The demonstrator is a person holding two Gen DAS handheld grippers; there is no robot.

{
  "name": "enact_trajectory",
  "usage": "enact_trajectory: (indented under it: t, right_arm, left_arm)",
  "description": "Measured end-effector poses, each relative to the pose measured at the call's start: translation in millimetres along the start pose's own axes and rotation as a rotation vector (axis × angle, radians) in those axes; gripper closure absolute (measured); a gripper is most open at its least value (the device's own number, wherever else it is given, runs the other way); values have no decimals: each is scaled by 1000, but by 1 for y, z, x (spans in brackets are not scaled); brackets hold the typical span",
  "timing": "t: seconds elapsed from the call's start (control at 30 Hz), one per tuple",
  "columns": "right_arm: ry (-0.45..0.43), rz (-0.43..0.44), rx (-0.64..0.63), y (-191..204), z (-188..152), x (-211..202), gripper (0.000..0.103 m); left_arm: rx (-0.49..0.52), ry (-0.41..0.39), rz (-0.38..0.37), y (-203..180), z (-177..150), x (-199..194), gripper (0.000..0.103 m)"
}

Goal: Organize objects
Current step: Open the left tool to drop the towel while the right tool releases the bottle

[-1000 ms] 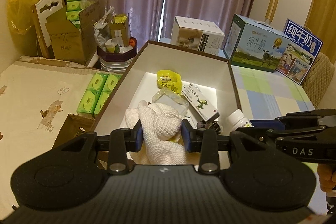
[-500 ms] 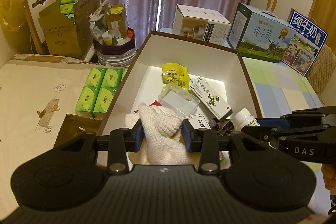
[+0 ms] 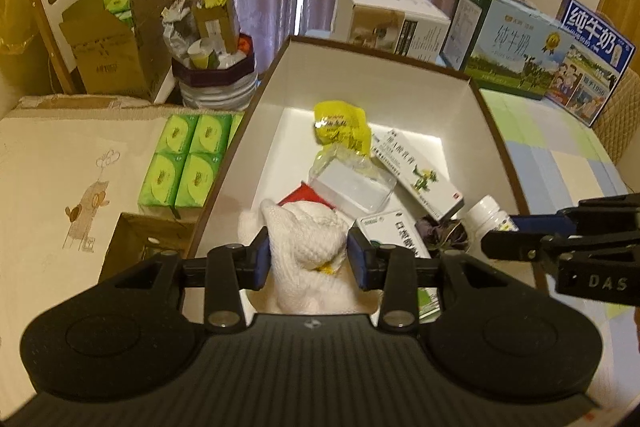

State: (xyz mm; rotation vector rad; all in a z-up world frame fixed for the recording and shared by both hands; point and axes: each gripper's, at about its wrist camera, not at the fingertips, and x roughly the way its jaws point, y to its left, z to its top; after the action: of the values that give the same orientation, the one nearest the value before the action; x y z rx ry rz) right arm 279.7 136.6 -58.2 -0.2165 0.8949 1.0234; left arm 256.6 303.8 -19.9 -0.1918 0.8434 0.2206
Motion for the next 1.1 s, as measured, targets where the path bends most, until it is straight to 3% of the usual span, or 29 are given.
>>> enact_trajectory:
  t: [0.43, 0.6, 0.87, 0.97, 1.1]
  right_arm:
    - [44, 0, -7, 3, -1, 13, 80]
    - [46, -13, 17, 2, 1, 20, 80]
    - [-13, -114, 25, -6, 14, 25, 79]
    - [-4, -104, 21, -8, 15, 22, 77]
    - [11, -101, 11, -4, 10, 18, 64]
  left_arm:
    - [-4, 23, -5, 6, -6, 3, 42]
    - [5, 26, -9, 5, -7, 3, 40]
    - [12, 21, -15, 2, -6, 3, 34]
    - [14, 16, -16, 2, -6, 1, 30]
    - [13, 9, -20, 1, -5, -2, 26]
